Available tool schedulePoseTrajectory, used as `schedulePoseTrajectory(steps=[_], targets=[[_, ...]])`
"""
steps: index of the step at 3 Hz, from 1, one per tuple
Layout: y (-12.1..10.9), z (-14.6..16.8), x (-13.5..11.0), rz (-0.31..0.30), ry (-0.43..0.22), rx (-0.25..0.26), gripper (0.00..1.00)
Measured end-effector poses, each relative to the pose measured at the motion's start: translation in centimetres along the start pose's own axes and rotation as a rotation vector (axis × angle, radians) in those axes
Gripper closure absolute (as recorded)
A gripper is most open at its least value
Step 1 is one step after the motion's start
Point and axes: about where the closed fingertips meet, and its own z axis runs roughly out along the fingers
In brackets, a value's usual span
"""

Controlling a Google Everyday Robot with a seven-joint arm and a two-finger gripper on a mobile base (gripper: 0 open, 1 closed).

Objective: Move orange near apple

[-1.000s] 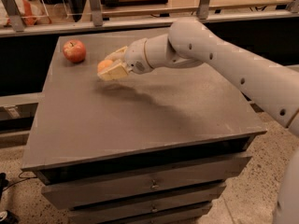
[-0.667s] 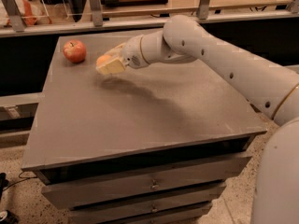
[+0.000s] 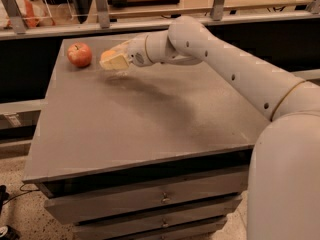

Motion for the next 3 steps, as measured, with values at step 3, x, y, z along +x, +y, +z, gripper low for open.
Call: schedulePoseTrajectory(steps=[3], targets=[[-0.4,4.5,-0.7,-0.021,-0.006,-0.036,1.00]])
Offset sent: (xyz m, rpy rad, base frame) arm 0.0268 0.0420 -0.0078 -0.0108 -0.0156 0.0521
